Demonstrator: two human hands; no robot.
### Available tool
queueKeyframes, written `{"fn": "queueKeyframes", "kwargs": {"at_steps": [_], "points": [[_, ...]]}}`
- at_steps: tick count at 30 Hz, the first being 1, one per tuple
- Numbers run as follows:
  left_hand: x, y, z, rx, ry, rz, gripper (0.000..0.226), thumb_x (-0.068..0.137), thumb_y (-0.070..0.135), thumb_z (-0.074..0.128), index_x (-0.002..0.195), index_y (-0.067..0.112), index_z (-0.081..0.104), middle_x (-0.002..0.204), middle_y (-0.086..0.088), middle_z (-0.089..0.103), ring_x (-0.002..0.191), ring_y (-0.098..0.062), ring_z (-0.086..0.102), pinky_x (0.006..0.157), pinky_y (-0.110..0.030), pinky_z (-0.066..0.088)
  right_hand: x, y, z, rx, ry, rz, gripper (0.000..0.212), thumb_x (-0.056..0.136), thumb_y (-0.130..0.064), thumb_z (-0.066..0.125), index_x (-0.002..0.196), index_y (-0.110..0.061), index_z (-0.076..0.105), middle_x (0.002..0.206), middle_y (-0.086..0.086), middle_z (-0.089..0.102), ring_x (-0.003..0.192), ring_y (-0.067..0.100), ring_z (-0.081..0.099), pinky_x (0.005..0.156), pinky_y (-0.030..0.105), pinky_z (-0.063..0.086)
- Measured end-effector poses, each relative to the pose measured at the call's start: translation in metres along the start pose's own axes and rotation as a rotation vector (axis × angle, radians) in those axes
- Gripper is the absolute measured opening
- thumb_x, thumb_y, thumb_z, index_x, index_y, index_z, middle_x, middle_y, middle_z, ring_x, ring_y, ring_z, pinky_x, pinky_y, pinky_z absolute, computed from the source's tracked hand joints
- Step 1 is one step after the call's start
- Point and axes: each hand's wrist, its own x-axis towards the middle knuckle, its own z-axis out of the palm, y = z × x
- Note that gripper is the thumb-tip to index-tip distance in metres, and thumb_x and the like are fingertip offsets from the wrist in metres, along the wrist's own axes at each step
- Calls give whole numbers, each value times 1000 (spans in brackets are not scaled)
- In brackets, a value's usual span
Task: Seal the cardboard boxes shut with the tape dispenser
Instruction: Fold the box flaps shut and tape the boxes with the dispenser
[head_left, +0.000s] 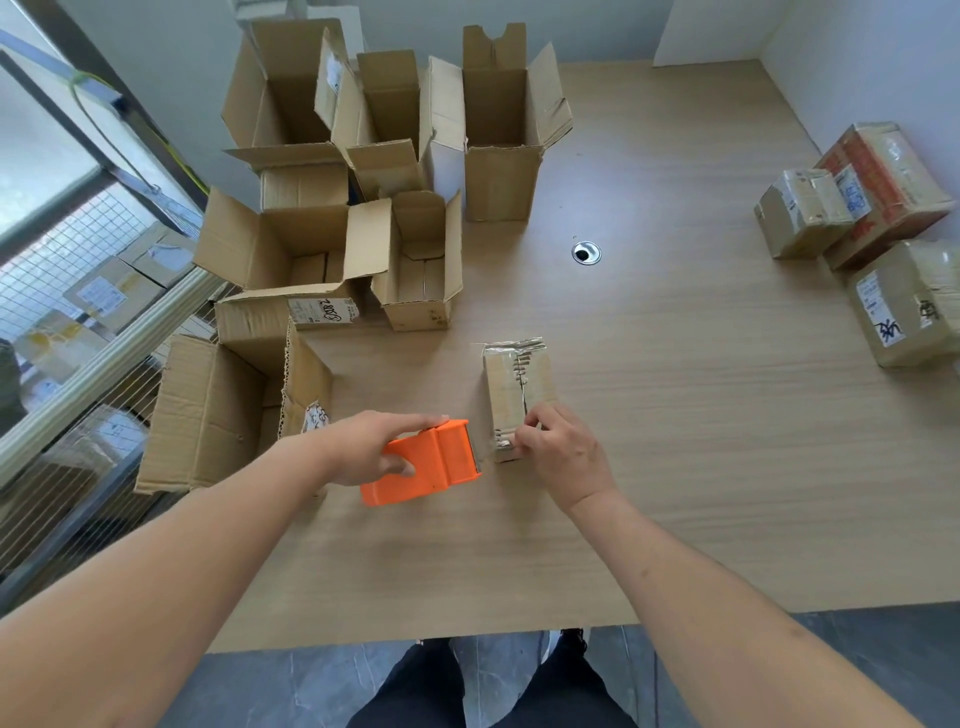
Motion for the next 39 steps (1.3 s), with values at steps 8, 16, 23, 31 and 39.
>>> {"fn": "queueKeyframes", "kwargs": {"at_steps": [8,16,23,31,39], "points": [[2,10,-4,141,-27,-66,77,93,32,69,149,61,25,147,5,47,131,-24,47,107,-43,43,4,-7,-3,-13,-63,69,27,65,-4,83,67,-20,61,79,-4,53,75,23,53,52,25,30],[-13,0,-3,104,-40,-120,78,91,35,69,147,64,23,149,7,46,132,-23,46,109,-42,42,3,-6,-4,-17,-76,74,27,66,-5,85,68,-18,62,79,-4,54,76,23,55,53,25,28],[-15,16,13,110,27,-137,73,95,39,60,155,53,21,147,0,49,129,-25,49,103,-35,43,5,-12,-5,-4,-129,129,23,72,-11,85,73,-23,66,84,-6,54,81,23,56,52,27,39],[14,47,31,239,80,-132,69,96,55,52,156,39,23,141,-11,54,126,-33,53,100,-40,46,19,-18,-16,34,-353,174,36,85,-57,70,92,-25,54,105,-1,51,101,22,47,90,34,42],[40,53,38,119,18,-182,70,97,51,56,156,28,28,144,-12,53,130,-34,51,101,-37,43,30,-16,-13,-54,-474,172,35,91,-58,62,101,-25,55,121,4,49,116,28,45,95,38,39]]}}
